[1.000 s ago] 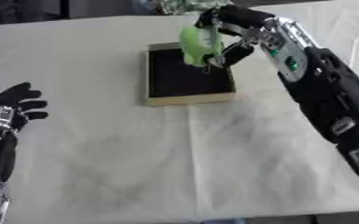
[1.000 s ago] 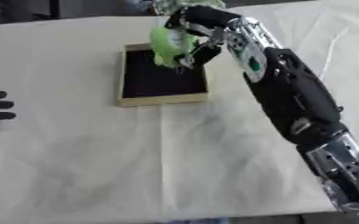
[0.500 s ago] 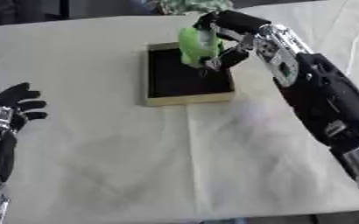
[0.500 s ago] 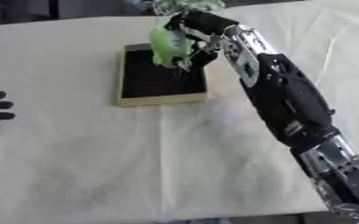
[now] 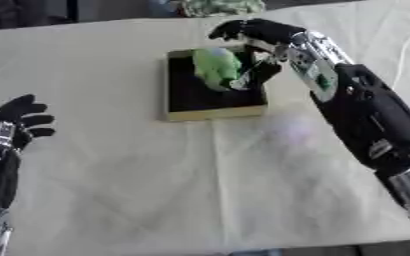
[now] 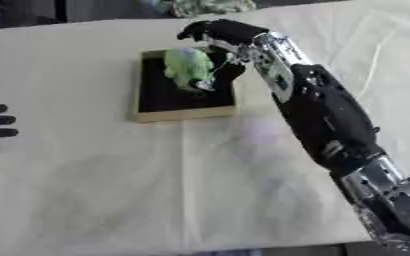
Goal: Pick up objects on the table and place them in the box.
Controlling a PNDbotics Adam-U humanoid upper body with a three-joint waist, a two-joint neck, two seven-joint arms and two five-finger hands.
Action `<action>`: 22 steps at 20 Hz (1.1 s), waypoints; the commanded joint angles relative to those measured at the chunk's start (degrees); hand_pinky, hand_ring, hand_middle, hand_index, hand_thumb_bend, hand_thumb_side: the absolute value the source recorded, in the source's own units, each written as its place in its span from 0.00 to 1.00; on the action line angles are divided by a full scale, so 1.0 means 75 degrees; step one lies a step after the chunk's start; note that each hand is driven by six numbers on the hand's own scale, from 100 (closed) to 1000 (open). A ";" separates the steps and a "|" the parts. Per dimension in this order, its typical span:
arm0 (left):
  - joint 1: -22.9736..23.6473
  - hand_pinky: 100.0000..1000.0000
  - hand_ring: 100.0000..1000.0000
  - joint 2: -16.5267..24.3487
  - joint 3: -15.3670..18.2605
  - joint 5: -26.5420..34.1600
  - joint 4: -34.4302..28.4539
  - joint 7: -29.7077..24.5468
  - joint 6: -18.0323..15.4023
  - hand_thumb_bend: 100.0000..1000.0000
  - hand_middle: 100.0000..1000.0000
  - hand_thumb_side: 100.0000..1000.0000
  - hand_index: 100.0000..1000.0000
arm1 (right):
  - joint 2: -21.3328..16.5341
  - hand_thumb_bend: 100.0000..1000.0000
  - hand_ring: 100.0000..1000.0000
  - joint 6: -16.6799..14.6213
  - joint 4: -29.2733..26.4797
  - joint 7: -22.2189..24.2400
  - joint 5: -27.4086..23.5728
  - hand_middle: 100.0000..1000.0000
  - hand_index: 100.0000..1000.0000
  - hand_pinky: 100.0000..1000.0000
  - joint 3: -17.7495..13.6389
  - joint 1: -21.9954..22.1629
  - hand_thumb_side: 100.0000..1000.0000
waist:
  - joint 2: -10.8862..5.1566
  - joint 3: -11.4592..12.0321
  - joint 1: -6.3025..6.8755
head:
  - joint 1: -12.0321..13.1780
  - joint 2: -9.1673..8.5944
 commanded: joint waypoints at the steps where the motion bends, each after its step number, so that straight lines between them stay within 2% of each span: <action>1: -0.0061 0.64 0.68 0.0089 0.0019 -0.0007 -0.0136 -0.0004 -0.0018 0.09 0.66 0.79 0.82 | -0.0129 0.37 0.87 -0.0081 -0.0255 0.0138 -0.0006 0.96 0.99 0.91 0.0022 -0.0171 0.37 | -0.0157 -0.0006 -0.0001 | 0.0012 0.0008; 11: -0.0048 0.64 0.68 0.0098 0.0040 -0.0014 -0.0133 0.0013 -0.0020 0.09 0.66 0.79 0.82 | -0.0365 0.37 0.87 -0.0134 -0.0799 0.0235 -0.0267 0.97 1.00 0.92 0.0103 -0.0266 0.37 | -0.0157 -0.0068 -0.0010 | 0.0056 0.0029; 17: -0.0038 0.64 0.68 0.0113 0.0088 -0.0038 -0.0122 0.0058 -0.0030 0.09 0.66 0.79 0.82 | -0.0866 0.34 0.87 -0.0220 -0.1713 0.0153 -0.0912 0.96 1.00 0.91 0.0352 -0.0261 0.37 | -0.0133 -0.0221 -0.0038 | 0.0177 0.0006; 22: -0.0015 0.64 0.68 0.0131 0.0155 -0.0072 -0.0111 0.0128 -0.0041 0.09 0.66 0.79 0.82 | -0.1492 0.30 0.85 -0.0391 -0.2694 -0.0225 -0.1521 0.93 0.99 0.89 0.0543 0.0108 0.37 | -0.0098 -0.0426 -0.0052 | 0.0375 -0.0045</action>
